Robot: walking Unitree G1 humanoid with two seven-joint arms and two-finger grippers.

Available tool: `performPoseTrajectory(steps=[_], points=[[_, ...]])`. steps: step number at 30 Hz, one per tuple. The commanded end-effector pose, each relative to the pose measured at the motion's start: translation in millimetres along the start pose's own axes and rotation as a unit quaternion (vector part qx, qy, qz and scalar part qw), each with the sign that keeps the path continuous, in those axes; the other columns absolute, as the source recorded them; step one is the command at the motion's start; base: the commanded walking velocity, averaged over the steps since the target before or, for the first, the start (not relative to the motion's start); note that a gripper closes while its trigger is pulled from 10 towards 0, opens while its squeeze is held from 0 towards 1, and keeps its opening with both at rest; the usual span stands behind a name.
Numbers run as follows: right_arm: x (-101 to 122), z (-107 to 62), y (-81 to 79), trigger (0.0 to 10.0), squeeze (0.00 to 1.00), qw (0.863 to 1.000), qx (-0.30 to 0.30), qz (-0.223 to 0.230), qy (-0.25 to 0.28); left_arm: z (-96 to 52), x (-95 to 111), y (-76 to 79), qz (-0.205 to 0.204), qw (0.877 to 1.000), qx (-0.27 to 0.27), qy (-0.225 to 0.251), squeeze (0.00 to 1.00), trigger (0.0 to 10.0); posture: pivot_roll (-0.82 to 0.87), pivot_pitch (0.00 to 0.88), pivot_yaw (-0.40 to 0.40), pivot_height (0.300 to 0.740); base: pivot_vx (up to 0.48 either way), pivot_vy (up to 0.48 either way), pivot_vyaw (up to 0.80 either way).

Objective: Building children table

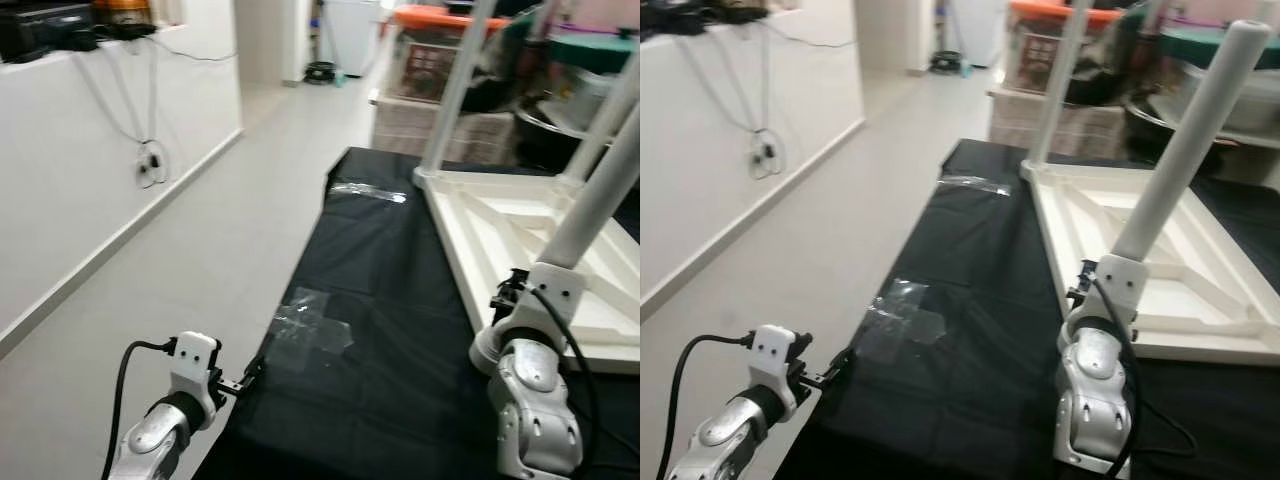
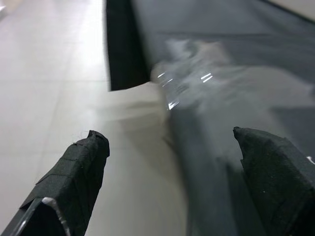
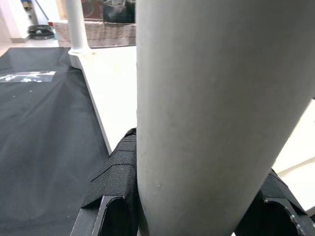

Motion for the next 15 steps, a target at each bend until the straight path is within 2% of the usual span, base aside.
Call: performPoseTrajectory(steps=[1,3,4,5,6,8,9,10,11,12,13,14,15], points=[[-2.3,-0.3,-3.3,10.0,0.00,1.000,0.016,-0.018,-0.006,0.0,-5.5,-0.3,0.000,1.000,-0.001,-0.013,0.00,10.0,0.04,0.000,-0.053,0.740,0.000,0.000,0.00],[15.4,-4.7,-17.8,10.0,0.00,0.997,0.064,0.027,0.041,1.0,-4.7,-0.4,0.001,1.000,-0.002,-0.012,0.00,10.0,0.04,0.000,-0.049,0.740,0.000,0.000,0.00],[24.0,-8.4,-26.5,10.0,1.00,0.993,0.096,0.045,0.057,1.0,-4.7,-0.4,0.000,1.000,-0.003,-0.012,0.00,10.0,0.04,0.000,-0.049,0.740,0.000,0.000,0.00],[24.0,-8.4,-26.5,10.0,1.00,0.993,0.096,0.045,0.057,1.0,-4.7,-0.4,0.000,1.000,-0.003,-0.012,0.00,10.0,0.04,0.000,-0.049,0.740,0.000,0.000,0.00],[32.6,-12.3,-39.1,10.0,1.00,0.985,0.148,0.063,0.063,0.4,-4.9,-0.5,0.001,1.000,-0.003,-0.012,0.00,10.0,0.04,0.000,-0.049,0.740,0.000,0.000,0.00],[32.6,-12.3,-39.1,10.0,1.00,0.985,0.148,0.063,0.063,0.4,-4.9,-0.5,0.001,1.000,-0.003,-0.012,0.00,10.0,0.04,0.000,-0.049,0.740,0.000,0.000,0.00],[35.9,-14.6,-47.7,10.0,1.00,0.977,0.190,0.075,0.058,-0.2,-5.2,-0.8,0.001,1.000,-0.003,-0.013,0.00,10.0,0.04,0.000,-0.049,0.740,0.000,0.000,0.00],[46.9,-17.3,-55.7,10.0,0.00,0.962,0.244,0.102,0.070,-0.7,-5.4,-1.3,0.001,1.000,-0.003,-0.013,0.00,10.0,0.04,0.000,-0.046,0.740,0.000,0.000,0.00],[46.9,-17.3,-55.7,10.0,0.00,0.962,0.244,0.102,0.070,-0.7,-5.4,-1.3,0.001,1.000,-0.003,-0.013,0.00,10.0,0.04,0.000,-0.046,0.740,0.000,0.000,0.00],[54.4,-25.2,-72.8,10.0,0.00,0.930,0.346,0.103,0.061,-0.8,-5.7,-1.8,0.001,1.000,-0.003,-0.014,0.00,10.0,0.03,0.000,-0.041,0.740,0.000,0.000,0.00],[64.0,-33.7,-85.6,10.0,0.00,0.891,0.441,0.083,0.071,-0.2,-6.1,-1.8,0.002,1.000,-0.004,-0.015,0.00,10.0,0.03,0.000,-0.036,0.740,0.000,0.000,0.00],[64.0,-33.7,-85.6,10.0,0.00,0.891,0.441,0.083,0.071,-0.2,-6.1,-1.8,0.002,1.000,-0.004,-0.015,0.00,10.0,0.03,0.000,-0.036,0.740,0.000,0.000,0.00],[65.2,-38.9,-93.6,10.0,0.00,0.858,0.507,0.049,0.062,0.5,-6.5,-1.4,0.003,1.000,-0.005,-0.016,0.00,10.0,0.03,0.000,-0.036,0.740,0.000,0.000,0.00]])
Point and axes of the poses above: a point about 5 cm out from each wrist's last joint towards the gripper, its own z axis pointing out of the wrist towards the gripper, its own x axis along the axis of the wrist's last joint, y = z × x, the point moved 3 cm from there along z, pointing out of the wrist towards the gripper, and after that the axes turned 10 degrees about z, right-handed, at the moved point
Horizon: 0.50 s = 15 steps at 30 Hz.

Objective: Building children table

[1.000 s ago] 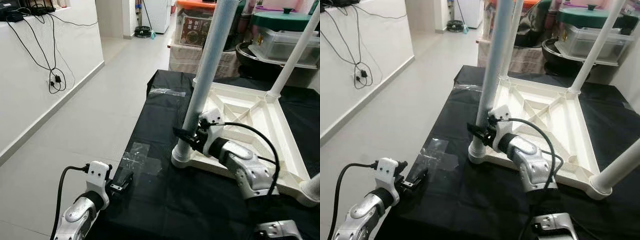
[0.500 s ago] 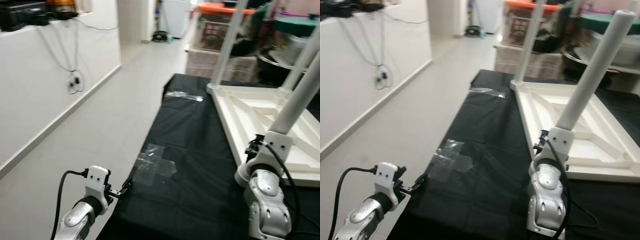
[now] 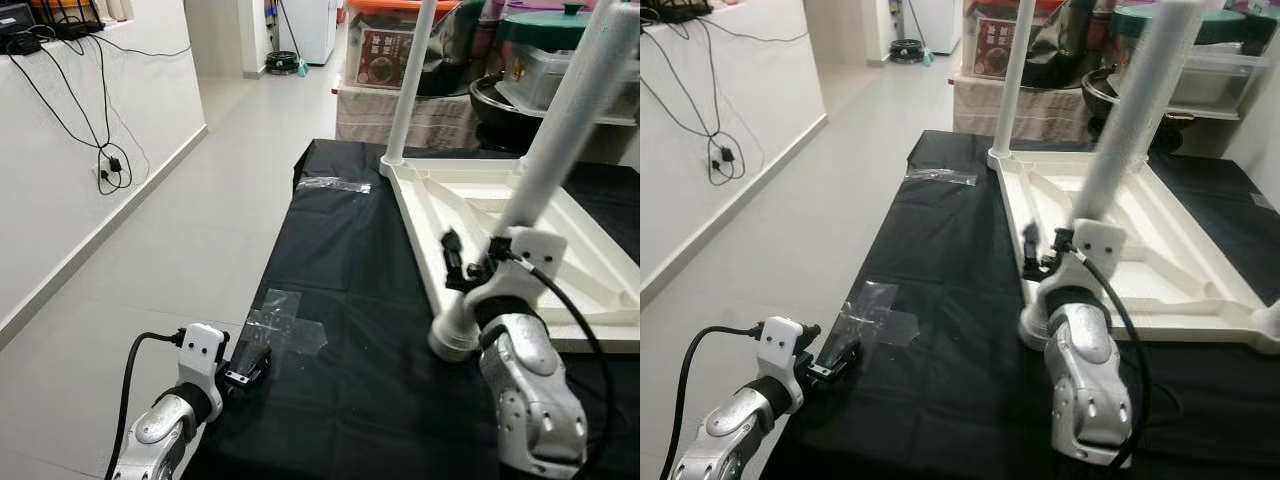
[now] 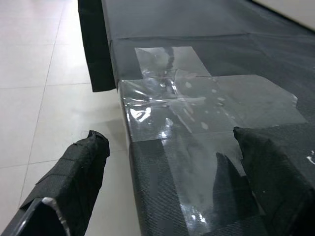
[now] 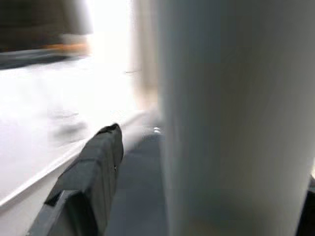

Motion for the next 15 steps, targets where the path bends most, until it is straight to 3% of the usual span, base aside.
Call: performPoseTrajectory(steps=[1,3,7,13,14,15], points=[[-0.1,9.2,-25.0,10.0,0.00,0.991,0.130,-0.006,-0.017,0.7,-6.9,1.1,-0.001,1.000,-0.005,-0.015,0.00,10.0,0.03,0.000,-0.044,0.740,0.000,0.000,0.00],[-0.8,12.1,-20.3,10.0,0.00,0.989,0.141,-0.019,-0.025,1.8,-6.4,1.9,0.000,1.000,-0.006,-0.014,0.00,10.0,0.03,0.000,-0.044,0.740,0.000,0.000,0.00],[-32.0,20.2,-13.1,10.0,0.00,0.973,0.195,-0.068,-0.105,2.3,-3.2,-2.4,0.002,1.000,0.002,-0.010,0.00,10.0,0.06,0.000,-0.065,0.740,0.000,0.000,0.00],[-41.6,27.1,-16.6,10.0,0.00,0.966,0.222,-0.051,-0.125,-1.2,-6.5,-2.3,0.001,1.000,0.005,-0.013,0.00,10.0,0.07,0.000,-0.072,0.740,0.000,0.000,0.00],[-43.9,28.0,-17.0,9.3,0.00,0.964,0.228,-0.043,-0.130,-1.3,-6.9,-1.8,0.001,1.000,0.005,-0.013,0.00,10.0,0.07,0.000,-0.072,0.740,0.000,0.000,0.00],[-46.1,28.1,-17.2,1.4,0.00,0.961,0.238,-0.031,-0.133,-1.4,-6.9,-1.2,0.000,1.000,0.005,-0.013,0.00,10.0,0.07,0.000,-0.075,0.740,0.000,0.000,0.00]])
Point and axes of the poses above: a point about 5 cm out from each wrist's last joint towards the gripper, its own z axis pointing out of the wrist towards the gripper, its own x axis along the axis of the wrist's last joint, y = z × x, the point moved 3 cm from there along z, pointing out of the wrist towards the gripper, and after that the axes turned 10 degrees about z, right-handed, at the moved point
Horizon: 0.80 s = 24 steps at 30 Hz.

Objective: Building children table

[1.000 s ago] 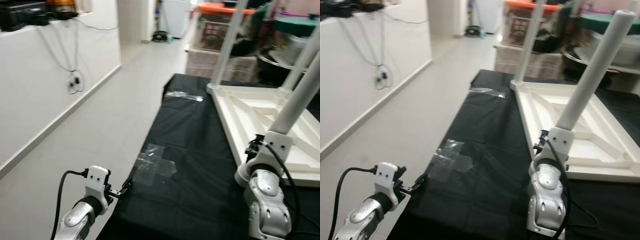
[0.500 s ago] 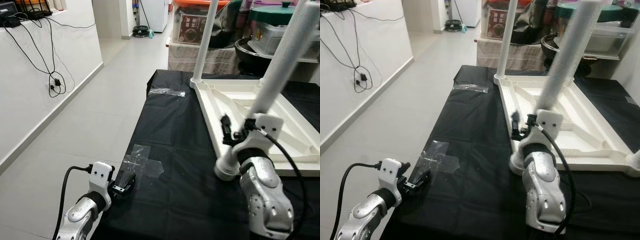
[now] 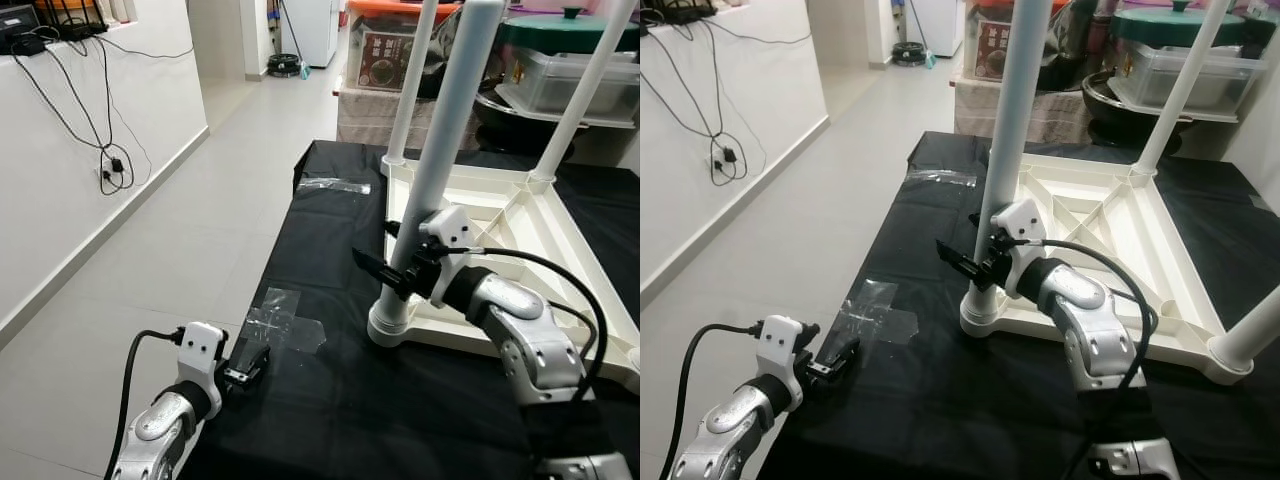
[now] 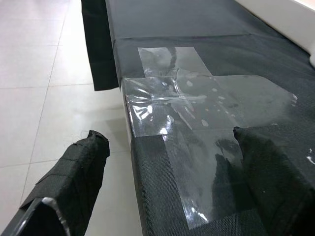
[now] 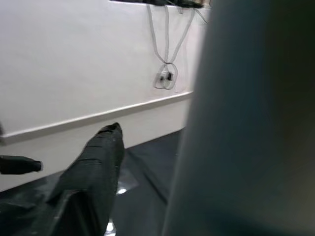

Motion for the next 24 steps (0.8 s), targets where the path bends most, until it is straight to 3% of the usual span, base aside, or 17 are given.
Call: performPoseTrajectory(steps=[1,2,5,8,9,10,11,12,13,14,16,17,18,20,22,23,24], points=[[-6.0,6.2,-8.6,1.4,0.00,0.999,0.041,0.017,-0.005,-2.9,-6.2,1.7,0.000,1.000,0.001,-0.011,0.00,10.0,0.07,0.000,-0.075,0.740,0.000,0.000,0.00],[-6.7,2.9,-13.4,0.0,0.00,0.998,0.063,0.022,-0.002,-3.2,-6.1,1.5,0.000,1.000,0.001,-0.011,0.00,10.0,0.08,0.000,-0.074,0.740,0.000,0.000,0.00],[-9.7,-6.4,-22.8,0.0,0.00,0.994,0.102,0.031,-0.001,-3.9,-6.5,0.5,0.000,1.000,0.002,-0.011,0.00,10.0,0.07,0.000,-0.072,0.740,0.000,0.000,0.00],[-22.2,-20.7,-38.2,0.0,0.00,0.990,0.116,0.075,-0.002,-4.3,-7.6,0.5,0.001,1.000,0.001,-0.013,0.00,10.0,0.06,0.000,-0.072,0.740,0.000,0.000,0.00],[-31.9,-19.4,-31.4,0.0,0.00,0.996,0.051,0.070,-0.009,-3.9,-7.4,1.2,0.000,1.000,0.001,-0.013,0.00,10.0,0.06,0.000,-0.071,0.740,0.000,0.000,0.00],[-31.9,-19.4,-31.4,0.0,0.00,0.996,0.051,0.070,-0.009,-3.9,-7.4,1.2,0.000,1.000,0.001,-0.013,0.00,10.0,0.06,0.000,-0.071,0.740,0.000,0.000,0.00],[-38.4,-18.8,-25.8,0.0,0.00,0.998,0.003,0.062,-0.014,-3.7,-7.2,1.6,0.000,1.000,0.001,-0.012,0.00,10.0,0.06,0.000,-0.071,0.740,0.000,0.000,0.00],[-48.2,-18.0,-6.1,0.0,0.00,0.991,-0.112,0.059,-0.032,-3.5,-7.0,2.4,-0.001,1.000,0.000,-0.012,0.00,10.0,0.06,0.000,-0.069,0.740,0.000,0.000,0.00],[-48.2,-18.0,-6.1,0.0,0.00,0.991,-0.112,0.059,-0.032,-3.5,-7.0,2.4,-0.001,1.000,0.000,-0.012,0.00,10.0,0.06,0.000,-0.069,0.740,0.000,0.000,0.00],[-57.3,-34.9,27.6,0.0,0.00,0.950,-0.302,0.074,-0.041,-3.5,-7.3,3.1,-0.002,1.000,-0.001,-0.012,0.00,10.0,0.05,0.000,-0.065,0.740,0.000,0.000,0.00],[-69.8,-75.6,53.5,0.0,0.00,0.854,-0.512,0.075,-0.057,-3.6,-7.8,4.2,-0.003,1.000,-0.002,-0.012,0.00,10.0,0.05,0.000,-0.065,0.740,0.000,0.000,0.00],[-69.8,-75.6,53.5,0.0,0.00,0.854,-0.512,0.075,-0.057,-3.6,-7.8,4.2,-0.003,1.000,-0.002,-0.012,0.00,10.0,0.05,0.000,-0.065,0.740,0.000,0.000,0.00],[-68.0,-91.8,50.3,0.0,0.00,0.829,-0.554,0.062,-0.049,-3.7,-8.0,4.4,-0.003,1.000,-0.003,-0.012,0.00,10.0,0.05,0.000,-0.064,0.740,0.000,0.000,0.00],[-60.0,-105.5,36.9,0.0,0.00,0.818,-0.573,0.047,-0.028,-3.9,-8.0,4.3,-0.003,1.000,-0.003,-0.012,0.00,10.0,0.05,0.000,-0.061,0.740,0.000,0.000,0.00],[-54.0,-105.6,29.8,0.0,0.00,0.826,-0.562,0.046,-0.008,-3.7,-7.8,4.2,-0.003,1.000,-0.003,-0.012,0.00,10.0,0.04,0.000,-0.061,0.740,0.000,0.000,0.00],[-48.5,-98.7,20.2,0.0,0.00,0.850,-0.525,0.049,0.011,-3.5,-7.9,3.9,-0.003,1.000,-0.003,-0.012,0.00,10.0,0.04,0.000,-0.061,0.740,0.000,0.000,0.00],[-44.8,-93.5,13.1,10.0,0.00,0.865,-0.499,0.051,0.023,-3.3,-7.9,3.7,-0.002,1.000,-0.004,-0.012,0.00,10.0,0.04,0.000,-0.061,0.740,0.000,0.000,0.00]])
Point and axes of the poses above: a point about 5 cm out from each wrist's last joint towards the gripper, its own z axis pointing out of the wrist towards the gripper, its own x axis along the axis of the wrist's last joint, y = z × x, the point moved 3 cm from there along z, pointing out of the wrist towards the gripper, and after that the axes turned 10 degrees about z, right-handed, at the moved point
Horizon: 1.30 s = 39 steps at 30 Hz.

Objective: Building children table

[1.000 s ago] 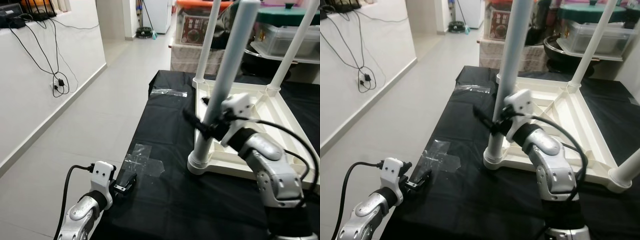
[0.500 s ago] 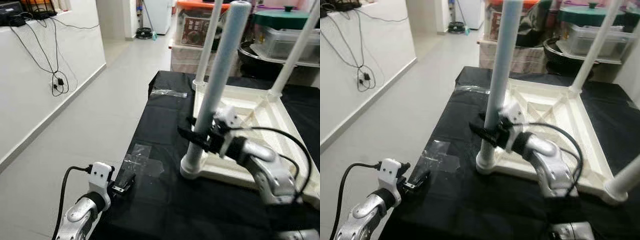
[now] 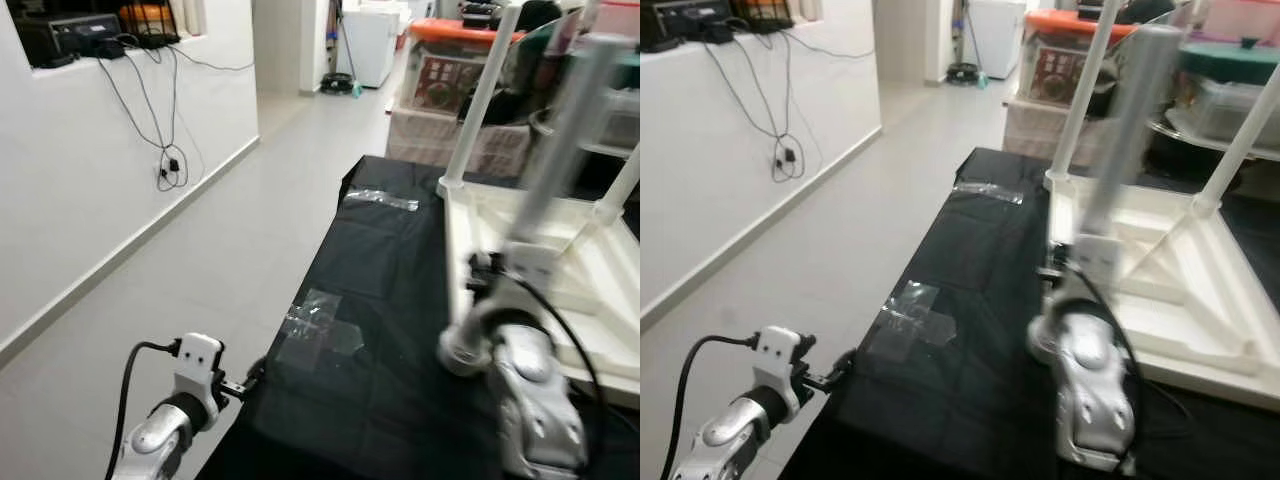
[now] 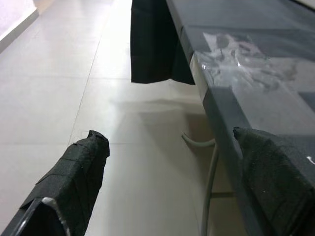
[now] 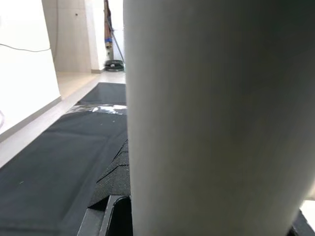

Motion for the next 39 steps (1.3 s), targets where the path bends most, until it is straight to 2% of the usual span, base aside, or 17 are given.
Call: performPoseTrajectory(steps=[1,4,7,8,13,14,17,18,19,20,25,27,29,31,32,34,39], points=[[-17.4,-4.6,0.1,10.0,0.00,0.999,0.009,-0.013,-0.039,2.1,-0.3,4.2,-0.002,1.000,-0.008,-0.002,0.00,10.0,0.04,0.000,-0.061,0.740,0.000,0.000,0.00],[7.0,-16.6,-31.2,10.0,0.00,0.992,0.124,0.015,0.019,3.2,0.0,2.7,-0.001,1.000,-0.007,-0.002,0.00,10.0,0.03,0.000,-0.060,0.740,0.000,0.000,0.00],[15.8,-18.0,-34.7,10.0,0.00,0.989,0.137,0.023,0.044,3.7,0.2,2.6,-0.001,1.000,-0.007,-0.001,0.00,10.0,0.02,0.000,-0.055,0.740,0.000,0.000,0.00],[19.7,-16.4,-38.6,10.0,1.00,0.987,0.149,0.038,0.052,4.3,0.0,3.4,-0.001,1.000,-0.008,-0.001,0.00,10.0,0.02,0.000,-0.055,0.740,0.000,0.000,0.00],[34.1,5.3,-53.7,10.0,0.90,0.976,0.204,0.044,0.057,5.4,0.8,4.9,-0.003,1.000,-0.009,0.000,0.00,10.0,0.02,0.000,-0.051,0.740,0.000,0.000,0.00],[38.3,11.4,-58.0,10.0,0.00,0.970,0.233,0.045,0.056,5.5,1.1,4.5,-0.003,1.000,-0.009,0.000,0.00,10.0,0.02,0.000,-0.046,0.740,0.000,0.000,0.00],[38.9,15.8,-63.4,10.0,0.00,0.957,0.283,0.039,0.044,5.8,1.3,4.3,-0.002,1.000,-0.010,0.000,0.00,10.0,0.03,0.000,-0.047,0.740,0.000,0.000,0.00],[30.7,16.7,-73.2,8.4,0.00,0.915,0.404,0.014,0.000,6.5,2.4,3.5,0.001,1.000,-0.011,0.001,0.00,10.0,0.04,0.000,-0.052,0.740,0.000,0.000,0.00],[26.3,15.0,-74.7,8.4,0.00,0.899,0.438,0.003,-0.017,6.7,2.9,3.0,0.001,1.000,-0.011,0.001,0.00,10.0,0.04,0.000,-0.053,0.740,0.000,0.000,0.00],[19.6,14.3,-75.8,0.0,0.00,0.886,0.463,-0.012,-0.031,6.9,3.3,2.2,0.002,1.000,-0.010,0.002,0.00,10.0,0.04,0.000,-0.053,0.740,0.000,0.000,0.00],[-2.3,23.0,-75.6,0.0,0.00,0.884,0.458,-0.073,-0.065,6.8,3.8,0.8,0.004,1.000,-0.009,0.002,0.00,10.0,0.04,0.000,-0.060,0.740,0.000,0.000,0.00],[-20.0,51.5,-60.9,0.0,0.00,0.938,0.317,-0.099,-0.102,6.2,4.0,-0.3,0.005,1.000,-0.006,0.003,0.00,10.0,0.05,0.000,-0.065,0.740,0.000,0.000,0.00],[-20.0,51.5,-60.9,0.0,0.00,0.938,0.317,-0.099,-0.102,6.2,4.0,-0.3,0.005,1.000,-0.006,0.003,0.00,10.0,0.05,0.000,-0.065,0.740,0.000,0.000,0.00],[-28.5,69.6,-23.2,0.0,0.00,0.985,0.099,-0.081,-0.113,4.8,3.6,-0.6,0.005,1.000,-0.004,0.002,0.00,10.0,0.06,0.000,-0.070,0.740,0.000,0.000,0.00],[-28.5,69.6,-23.2,0.0,0.00,0.985,0.099,-0.081,-0.113,4.8,3.6,-0.6,0.005,1.000,-0.004,0.002,0.00,10.0,0.06,0.000,-0.070,0.740,0.000,0.000,0.00],[-22.1,47.8,15.7,0.0,0.00,0.992,-0.094,-0.057,-0.057,3.0,2.9,-0.8,0.005,1.000,-0.003,0.001,0.00,10.0,0.06,0.000,-0.067,0.740,0.000,0.000,0.00],[-22.4,18.1,17.7,0.0,0.00,0.989,-0.134,-0.040,-0.046,1.9,2.2,-1.8,0.005,1.000,-0.002,0.000,0.00,10.0,0.05,0.000,-0.057,0.740,0.000,0.000,0.00]])
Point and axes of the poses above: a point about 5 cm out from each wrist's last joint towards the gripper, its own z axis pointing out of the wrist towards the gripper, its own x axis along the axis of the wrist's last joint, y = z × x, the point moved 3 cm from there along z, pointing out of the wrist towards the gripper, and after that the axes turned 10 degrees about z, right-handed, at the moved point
